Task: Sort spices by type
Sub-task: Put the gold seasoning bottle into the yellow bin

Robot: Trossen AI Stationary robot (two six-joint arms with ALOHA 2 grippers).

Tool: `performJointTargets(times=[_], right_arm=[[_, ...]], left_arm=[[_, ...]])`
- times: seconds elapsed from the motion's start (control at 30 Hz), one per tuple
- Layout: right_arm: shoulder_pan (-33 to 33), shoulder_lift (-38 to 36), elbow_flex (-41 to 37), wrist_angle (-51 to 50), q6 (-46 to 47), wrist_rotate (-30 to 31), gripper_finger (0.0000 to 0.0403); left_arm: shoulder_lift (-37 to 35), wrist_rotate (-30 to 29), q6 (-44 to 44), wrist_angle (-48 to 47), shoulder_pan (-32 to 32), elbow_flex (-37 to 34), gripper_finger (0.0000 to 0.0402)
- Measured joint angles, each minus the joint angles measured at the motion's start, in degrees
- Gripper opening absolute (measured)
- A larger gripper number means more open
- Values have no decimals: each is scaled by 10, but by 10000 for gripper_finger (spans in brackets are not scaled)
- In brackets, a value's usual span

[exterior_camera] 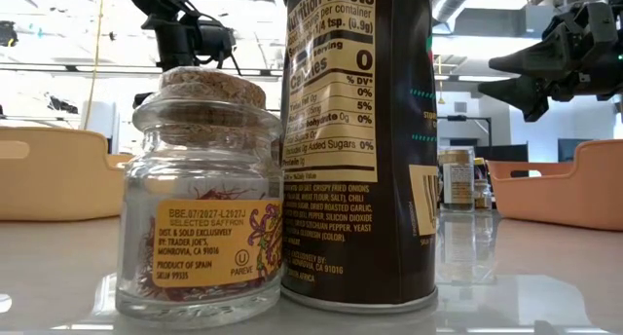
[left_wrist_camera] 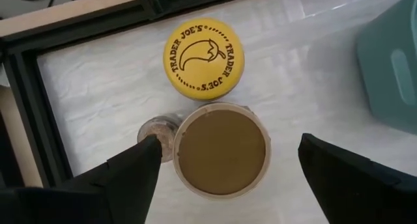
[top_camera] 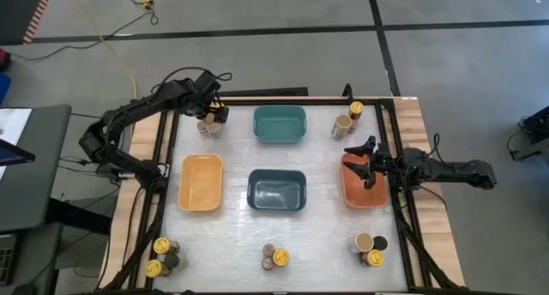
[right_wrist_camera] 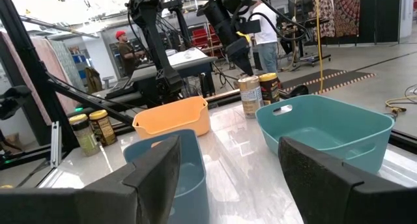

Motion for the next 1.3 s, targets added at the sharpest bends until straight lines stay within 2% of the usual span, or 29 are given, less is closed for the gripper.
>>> performJointTargets(times=[0.33,0.5,0.93,1.07,1.3], right_arm=[[0,0,0,0,0,0,286],[0,0,0,0,0,0,286],[0,0,0,0,0,0,286],[0,0,0,0,0,0,286],[0,0,0,0,0,0,286]], left_arm=[[1,-4,-2,4,0,0,358],[23,-25,-6,4,-3,0,358],[80,-5,-27,-4,-7,0,356],[80,0,-31,-4,-8,0,341],[80,15,-33,-12,-7,0,280]])
